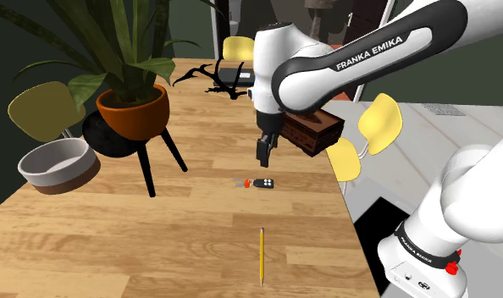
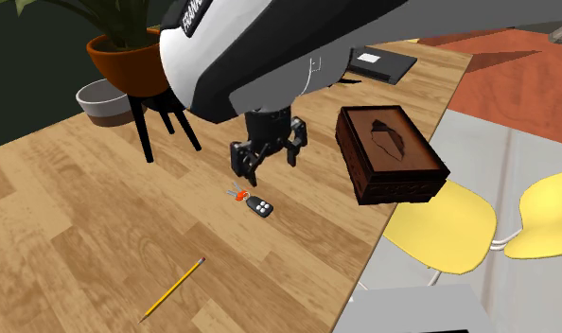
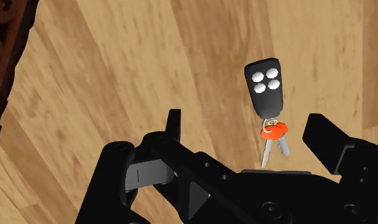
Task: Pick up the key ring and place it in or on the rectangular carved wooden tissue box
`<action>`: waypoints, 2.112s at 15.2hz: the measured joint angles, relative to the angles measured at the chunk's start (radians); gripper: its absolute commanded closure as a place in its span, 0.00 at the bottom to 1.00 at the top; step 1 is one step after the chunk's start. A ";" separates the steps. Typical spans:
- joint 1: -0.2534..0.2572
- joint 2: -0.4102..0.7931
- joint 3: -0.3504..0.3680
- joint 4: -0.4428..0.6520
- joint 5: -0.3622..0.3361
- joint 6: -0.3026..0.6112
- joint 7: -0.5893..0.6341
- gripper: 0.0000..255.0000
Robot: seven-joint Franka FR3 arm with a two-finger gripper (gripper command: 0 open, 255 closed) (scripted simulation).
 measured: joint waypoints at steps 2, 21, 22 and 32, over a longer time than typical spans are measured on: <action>0.015 0.060 0.022 0.020 -0.007 0.031 0.004 0.00; 0.041 0.194 0.061 -0.002 -0.039 0.177 0.032 1.00; 0.042 0.192 0.063 -0.002 -0.038 0.177 0.032 1.00; 0.038 0.176 0.058 0.006 -0.032 0.149 0.025 1.00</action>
